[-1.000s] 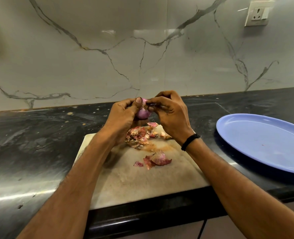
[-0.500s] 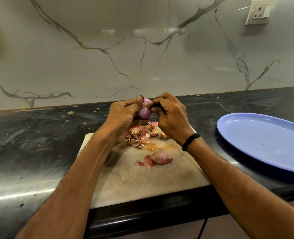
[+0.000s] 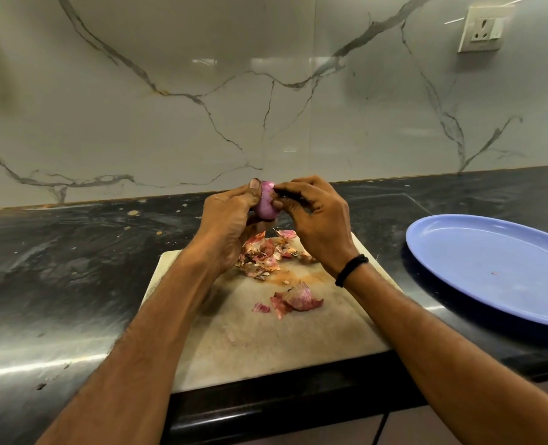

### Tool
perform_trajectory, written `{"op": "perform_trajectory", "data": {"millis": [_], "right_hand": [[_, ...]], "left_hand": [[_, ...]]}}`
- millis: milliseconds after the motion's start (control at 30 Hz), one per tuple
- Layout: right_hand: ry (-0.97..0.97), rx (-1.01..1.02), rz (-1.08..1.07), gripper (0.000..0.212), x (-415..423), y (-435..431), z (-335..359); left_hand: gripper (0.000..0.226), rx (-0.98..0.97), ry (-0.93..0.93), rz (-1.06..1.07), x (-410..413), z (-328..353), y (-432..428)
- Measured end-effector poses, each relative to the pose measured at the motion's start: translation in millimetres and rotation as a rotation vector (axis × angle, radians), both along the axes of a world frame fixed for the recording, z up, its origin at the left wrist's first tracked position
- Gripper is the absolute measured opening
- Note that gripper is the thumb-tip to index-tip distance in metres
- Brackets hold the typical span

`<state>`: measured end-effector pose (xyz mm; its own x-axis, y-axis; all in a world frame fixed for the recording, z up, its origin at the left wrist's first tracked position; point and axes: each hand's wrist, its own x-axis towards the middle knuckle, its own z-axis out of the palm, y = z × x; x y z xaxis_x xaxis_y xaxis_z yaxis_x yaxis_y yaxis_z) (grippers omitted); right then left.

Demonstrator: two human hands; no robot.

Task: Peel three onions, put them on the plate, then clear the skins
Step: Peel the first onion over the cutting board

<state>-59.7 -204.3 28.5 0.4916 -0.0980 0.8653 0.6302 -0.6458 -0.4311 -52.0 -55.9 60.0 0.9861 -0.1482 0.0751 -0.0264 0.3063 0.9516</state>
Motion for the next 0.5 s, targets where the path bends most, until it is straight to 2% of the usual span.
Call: {"op": "perform_trajectory", "data": {"millis": [233,300,433,500], "right_hand": [[-0.072,0.088,-0.017,0.009,-0.8,-0.5,-1.8],[-0.096,0.074,-0.049,0.008,-0.5,0.3,-3.7],[-0.127,0.007,-0.132,0.006,0.1,2.4,-7.3],[-0.124,-0.032,-0.179,0.007,0.4,3.0,-7.5]], "left_hand": [[0.018,0.041,-0.061,0.017,-3.6,-1.9,-3.1],[0.023,0.046,-0.073,0.027,-4.5,-3.1,-4.5],[0.051,0.055,-0.111,0.034,-4.2,-4.8,-6.1],[0.052,0.063,-0.131,0.032,-3.5,-5.5,-5.8]]}}
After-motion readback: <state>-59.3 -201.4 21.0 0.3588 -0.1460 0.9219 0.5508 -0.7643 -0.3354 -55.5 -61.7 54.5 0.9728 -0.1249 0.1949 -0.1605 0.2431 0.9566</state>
